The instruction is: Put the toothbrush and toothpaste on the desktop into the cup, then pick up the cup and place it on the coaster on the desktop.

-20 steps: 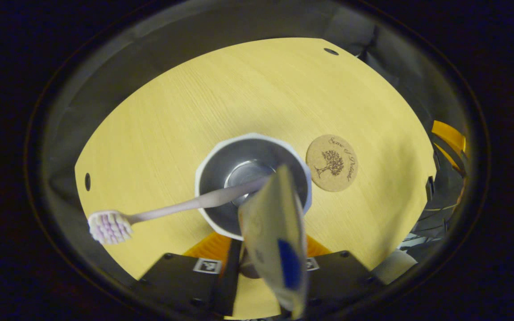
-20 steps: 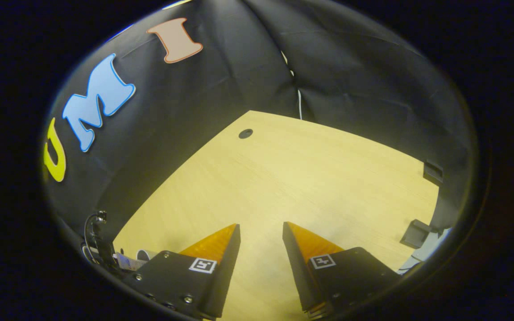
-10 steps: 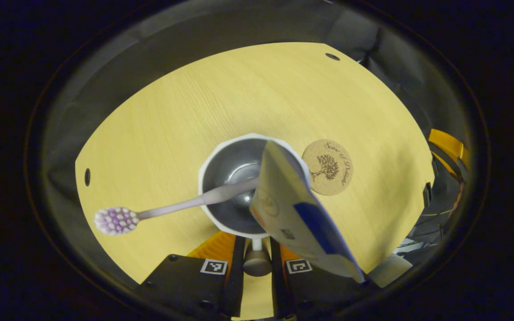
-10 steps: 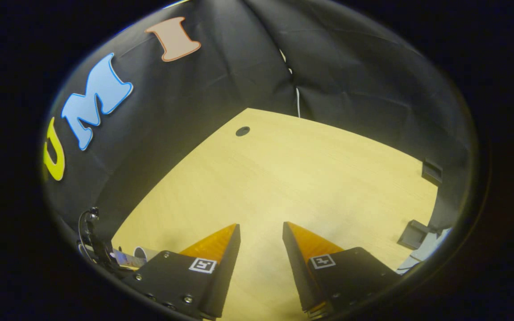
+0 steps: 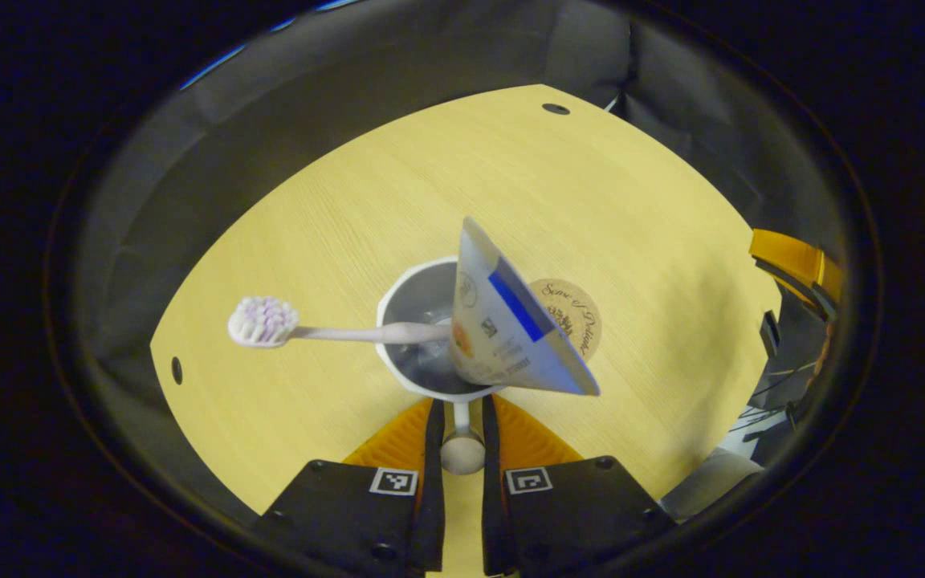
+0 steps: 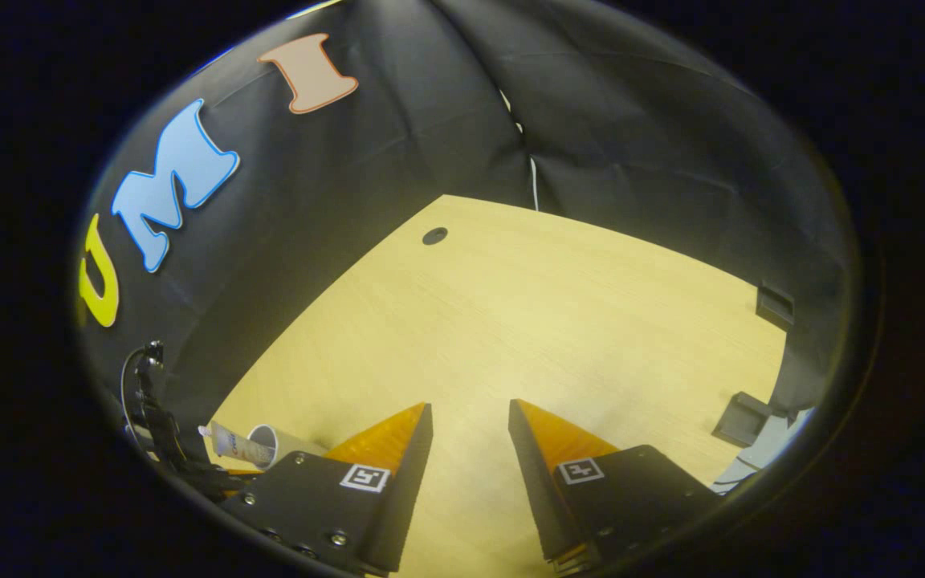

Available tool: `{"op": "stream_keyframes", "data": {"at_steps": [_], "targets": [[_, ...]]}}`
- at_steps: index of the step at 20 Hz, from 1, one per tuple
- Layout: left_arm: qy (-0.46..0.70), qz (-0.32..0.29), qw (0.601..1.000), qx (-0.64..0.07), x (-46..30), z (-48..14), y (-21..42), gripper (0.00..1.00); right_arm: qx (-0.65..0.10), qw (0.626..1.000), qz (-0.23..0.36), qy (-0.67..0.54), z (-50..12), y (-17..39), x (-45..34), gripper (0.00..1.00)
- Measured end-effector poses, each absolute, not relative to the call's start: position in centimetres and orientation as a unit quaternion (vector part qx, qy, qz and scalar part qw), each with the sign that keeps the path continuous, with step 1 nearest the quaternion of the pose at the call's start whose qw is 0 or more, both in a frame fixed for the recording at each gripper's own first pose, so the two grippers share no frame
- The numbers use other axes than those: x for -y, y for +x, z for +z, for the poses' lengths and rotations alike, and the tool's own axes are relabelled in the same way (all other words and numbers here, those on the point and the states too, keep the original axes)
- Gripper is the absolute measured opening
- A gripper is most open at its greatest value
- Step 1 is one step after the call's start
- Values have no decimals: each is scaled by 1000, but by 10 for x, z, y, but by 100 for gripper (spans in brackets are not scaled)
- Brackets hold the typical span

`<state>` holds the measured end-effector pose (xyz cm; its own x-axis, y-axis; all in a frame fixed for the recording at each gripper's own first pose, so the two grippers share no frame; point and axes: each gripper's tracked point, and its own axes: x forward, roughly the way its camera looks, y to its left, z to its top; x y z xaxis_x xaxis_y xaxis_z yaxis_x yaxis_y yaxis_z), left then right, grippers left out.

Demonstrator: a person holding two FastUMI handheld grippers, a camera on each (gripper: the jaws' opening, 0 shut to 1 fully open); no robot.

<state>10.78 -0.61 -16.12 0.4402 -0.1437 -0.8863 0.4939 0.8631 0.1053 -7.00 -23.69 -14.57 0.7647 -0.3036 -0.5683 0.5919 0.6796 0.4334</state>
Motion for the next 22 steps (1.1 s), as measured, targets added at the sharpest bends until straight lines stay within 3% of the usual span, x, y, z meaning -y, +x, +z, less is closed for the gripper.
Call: {"op": "stream_keyframes", "data": {"at_steps": [2, 3, 6, 7, 22], "targets": [[181, -194, 834, -483, 7, -161, 110, 25, -231, 885, -257, 312, -147, -74, 240, 61], [177, -191, 839, -478, 6, -159, 112, 17, -230, 884, -259, 315, -147, -76, 243, 61], [166, -178, 848, -471, 7, -162, 109, 17, -229, 880, -265, 321, -147, -80, 247, 61], [163, -176, 850, -469, 8, -163, 110, 11, -229, 880, -266, 321, -148, -81, 248, 61], [172, -225, 848, -447, 29, -127, 103, 10, -227, 880, -265, 323, -147, -82, 250, 61]]}}
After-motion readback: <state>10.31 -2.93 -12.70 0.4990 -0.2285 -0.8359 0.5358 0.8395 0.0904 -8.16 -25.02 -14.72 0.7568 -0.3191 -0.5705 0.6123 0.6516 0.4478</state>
